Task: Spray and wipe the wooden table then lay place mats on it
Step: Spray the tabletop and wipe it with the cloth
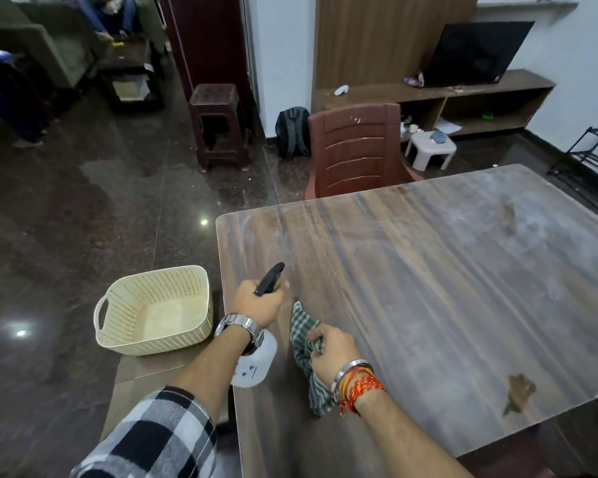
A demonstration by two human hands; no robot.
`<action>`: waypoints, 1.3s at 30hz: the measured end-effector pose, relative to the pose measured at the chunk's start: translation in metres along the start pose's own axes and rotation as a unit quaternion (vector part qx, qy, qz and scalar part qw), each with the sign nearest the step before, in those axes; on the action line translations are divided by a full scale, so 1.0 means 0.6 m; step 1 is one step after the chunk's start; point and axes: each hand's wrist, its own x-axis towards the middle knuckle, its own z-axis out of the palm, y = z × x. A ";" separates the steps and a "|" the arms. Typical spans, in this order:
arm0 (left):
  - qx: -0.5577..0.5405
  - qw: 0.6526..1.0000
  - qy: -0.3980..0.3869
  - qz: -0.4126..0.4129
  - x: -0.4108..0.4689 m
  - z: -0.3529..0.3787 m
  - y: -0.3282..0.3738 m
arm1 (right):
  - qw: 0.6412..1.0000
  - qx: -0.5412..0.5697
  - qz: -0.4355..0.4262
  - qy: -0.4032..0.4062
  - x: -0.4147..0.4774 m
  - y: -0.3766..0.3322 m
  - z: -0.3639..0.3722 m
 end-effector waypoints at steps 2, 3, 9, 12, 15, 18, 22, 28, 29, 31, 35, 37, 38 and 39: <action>0.018 1.000 0.015 -0.011 0.001 -0.006 -0.013 | 1.000 -0.007 0.004 0.001 -0.004 -0.001 0.004; 0.022 1.000 0.009 -0.014 0.001 -0.011 -0.015 | 1.000 -0.011 0.006 0.002 -0.005 -0.002 0.007; -0.027 0.999 -0.030 -0.030 0.000 -0.017 -0.014 | 1.000 -0.019 0.012 0.004 -0.016 -0.008 0.032; 0.025 0.999 0.027 -0.019 0.003 -0.011 -0.013 | 1.000 -0.021 0.007 0.007 -0.017 -0.003 0.035; -0.005 0.999 0.012 -0.032 0.009 -0.010 -0.011 | 1.000 -0.014 0.003 0.006 -0.015 0.002 0.035; -0.027 0.999 -0.025 -0.034 0.013 -0.010 -0.010 | 1.000 -0.011 -0.010 -0.002 -0.004 0.003 0.033; 0.031 0.999 0.017 -0.035 0.011 0.006 -0.003 | 0.999 -0.021 -0.034 -0.020 0.016 0.009 0.021; -0.046 0.997 0.048 -0.047 0.027 0.026 0.025 | 0.999 -0.011 -0.043 -0.032 0.045 0.036 0.000; -0.048 0.997 0.035 -0.044 0.027 0.027 0.030 | 0.999 -0.008 -0.043 -0.031 0.048 0.037 -0.002; -0.044 0.998 0.017 -0.044 0.029 0.033 0.031 | 0.998 -0.003 -0.051 -0.031 0.052 0.037 -0.006; 0.005 0.997 0.065 -0.049 0.027 0.052 0.033 | 0.997 0.004 -0.065 -0.029 0.063 0.037 -0.020; 0.008 0.995 0.078 -0.061 0.026 0.052 0.031 | 0.997 0.010 -0.073 -0.025 0.073 0.036 -0.031; 0.000 0.994 0.081 -0.070 0.026 0.051 0.028 | 0.996 0.022 -0.077 -0.023 0.078 0.035 -0.039; -0.012 0.994 0.075 -0.080 0.024 0.049 0.027 | 0.994 0.053 -0.092 -0.015 0.086 0.033 -0.048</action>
